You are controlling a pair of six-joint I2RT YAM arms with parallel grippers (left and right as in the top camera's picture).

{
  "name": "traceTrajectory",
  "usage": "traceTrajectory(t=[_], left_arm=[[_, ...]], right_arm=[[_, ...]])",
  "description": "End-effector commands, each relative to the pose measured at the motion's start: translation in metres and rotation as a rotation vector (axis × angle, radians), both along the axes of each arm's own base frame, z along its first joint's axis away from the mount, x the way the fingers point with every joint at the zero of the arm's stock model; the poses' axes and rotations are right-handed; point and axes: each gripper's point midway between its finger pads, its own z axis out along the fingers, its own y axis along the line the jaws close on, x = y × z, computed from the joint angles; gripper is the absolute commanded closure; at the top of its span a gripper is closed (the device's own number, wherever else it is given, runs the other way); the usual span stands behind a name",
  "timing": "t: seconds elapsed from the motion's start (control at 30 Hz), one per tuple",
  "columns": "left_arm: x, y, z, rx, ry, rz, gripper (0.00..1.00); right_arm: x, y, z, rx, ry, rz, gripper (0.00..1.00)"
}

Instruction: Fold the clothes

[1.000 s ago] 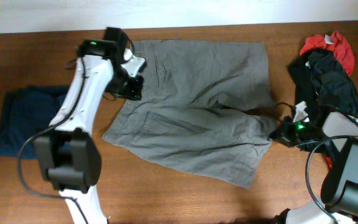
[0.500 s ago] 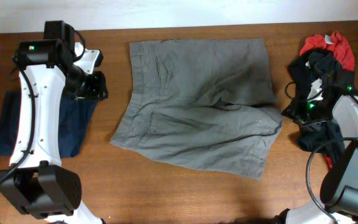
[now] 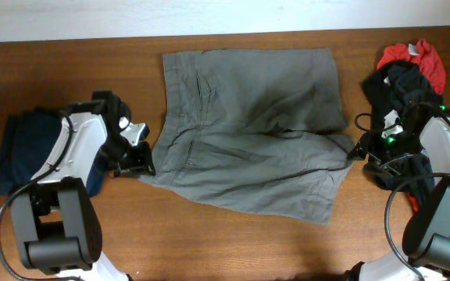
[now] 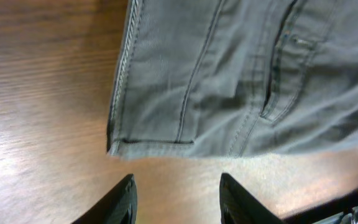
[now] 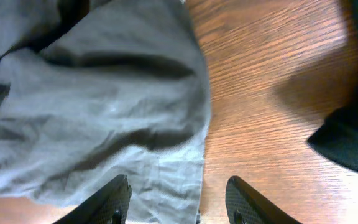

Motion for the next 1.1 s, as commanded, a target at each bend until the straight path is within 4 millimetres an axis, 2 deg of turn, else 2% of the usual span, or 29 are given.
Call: traceTrajectory(t=[0.0, 0.17, 0.27, 0.37, 0.5, 0.53, 0.63, 0.8, 0.93, 1.07], left_arm=[[-0.006, -0.005, -0.011, -0.027, 0.021, 0.075, 0.57], [-0.021, -0.006, -0.042, -0.008, 0.070, 0.223, 0.54], [-0.030, -0.003, -0.057, 0.017, 0.084, 0.274, 0.45], [-0.027, 0.006, -0.072, 0.079, 0.055, 0.342, 0.41], [-0.020, 0.007, -0.080, 0.077, 0.005, 0.354, 0.41], [-0.018, 0.008, -0.080, 0.078, -0.002, 0.355, 0.45], [-0.014, 0.014, -0.081, 0.113, -0.016, 0.385, 0.69], [-0.016, 0.013, -0.081, 0.110, -0.007, 0.386, 1.00], [-0.014, 0.010, -0.078, 0.091, -0.017, 0.387, 0.99], [-0.001, 0.003, -0.069, 0.039, -0.046, 0.389, 0.99]], right_arm=[[0.004, 0.011, 0.011, 0.060, -0.053, 0.055, 0.46], [0.000, 0.013, 0.012, 0.068, -0.048, 0.079, 0.45], [0.000, 0.014, 0.012, 0.068, -0.047, 0.080, 0.45], [0.001, 0.013, 0.012, 0.066, -0.053, 0.080, 0.45], [0.001, 0.013, 0.012, 0.066, -0.051, 0.080, 0.45], [0.000, 0.013, 0.012, 0.068, -0.048, 0.080, 0.45], [-0.002, 0.014, 0.012, 0.072, -0.038, 0.080, 0.45], [-0.003, 0.015, 0.012, 0.074, -0.035, 0.079, 0.44], [-0.007, 0.016, 0.012, 0.082, -0.017, 0.078, 0.44], [-0.017, 0.023, 0.009, 0.093, 0.025, 0.095, 0.44]])
